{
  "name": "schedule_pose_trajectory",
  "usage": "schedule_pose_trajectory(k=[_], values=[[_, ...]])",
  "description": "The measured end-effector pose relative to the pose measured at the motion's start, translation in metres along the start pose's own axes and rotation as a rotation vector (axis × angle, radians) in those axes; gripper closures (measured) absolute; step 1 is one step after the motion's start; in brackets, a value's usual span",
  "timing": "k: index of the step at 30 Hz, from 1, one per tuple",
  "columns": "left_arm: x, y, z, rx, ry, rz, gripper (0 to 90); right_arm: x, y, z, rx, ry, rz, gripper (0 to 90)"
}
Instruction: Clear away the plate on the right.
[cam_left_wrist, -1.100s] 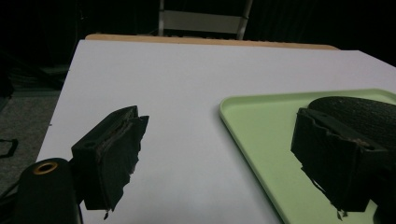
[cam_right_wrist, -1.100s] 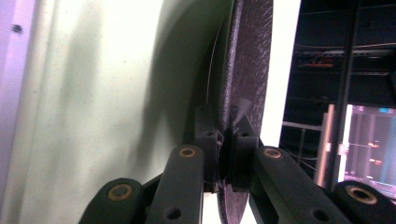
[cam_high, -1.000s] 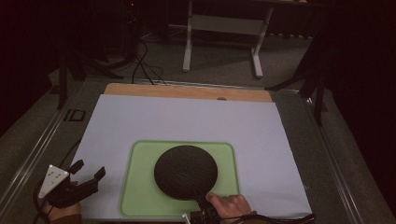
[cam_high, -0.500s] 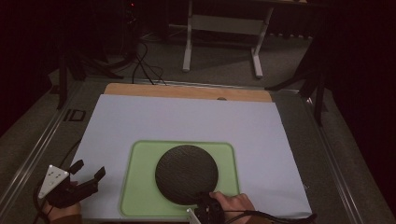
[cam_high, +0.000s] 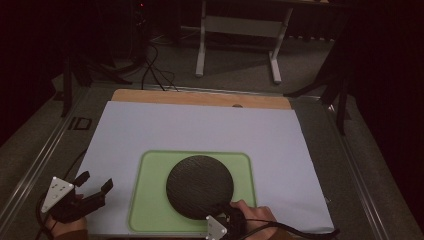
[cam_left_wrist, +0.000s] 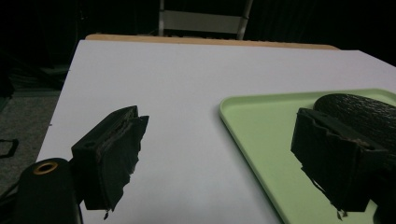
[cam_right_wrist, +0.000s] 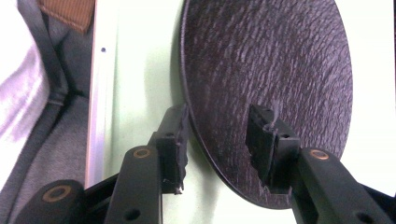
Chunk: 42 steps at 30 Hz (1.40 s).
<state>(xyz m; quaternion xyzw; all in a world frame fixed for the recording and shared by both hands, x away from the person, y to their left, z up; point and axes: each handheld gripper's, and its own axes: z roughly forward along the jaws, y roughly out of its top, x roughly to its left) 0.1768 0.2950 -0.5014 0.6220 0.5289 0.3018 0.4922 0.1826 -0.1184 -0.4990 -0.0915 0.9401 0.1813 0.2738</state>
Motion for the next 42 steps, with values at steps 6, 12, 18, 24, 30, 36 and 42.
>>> schedule_pose_trajectory(k=[6, 12, 18, 24, 30, 36, 42], values=[[0.0, 0.0, 0.0, 0.0, -0.001, 0.0, 16.1, -0.014, -0.012, -0.01, -0.033, -0.041, 0.173, 56.7], [0.0, 0.0, 0.0, -0.001, 0.0, 0.001, 16.1, -0.023, -0.024, -0.015, -0.053, -0.1, 0.305, 55.5], [0.0, 0.0, 0.0, -0.001, 0.0, 0.001, 16.1, -0.03, -0.035, -0.021, -0.083, -0.131, 0.401, 54.0], [0.0, 0.0, 0.0, -0.001, 0.001, 0.004, 16.1, -0.044, -0.077, -0.038, -0.169, -0.221, 0.686, 48.0], [0.0, 0.001, -0.001, -0.003, 0.0, 0.004, 16.1, -0.046, -0.114, -0.053, -0.201, -0.318, 0.832, 43.4], [0.001, 0.001, -0.002, -0.006, 0.01, 0.004, 16.1, -0.044, -0.164, -0.063, -0.221, -0.414, 1.074, 37.9], [0.001, 0.001, 0.0, -0.008, 0.027, 0.004, 15.5, -0.039, -0.228, -0.073, -0.332, -0.431, 1.439, 27.7]])
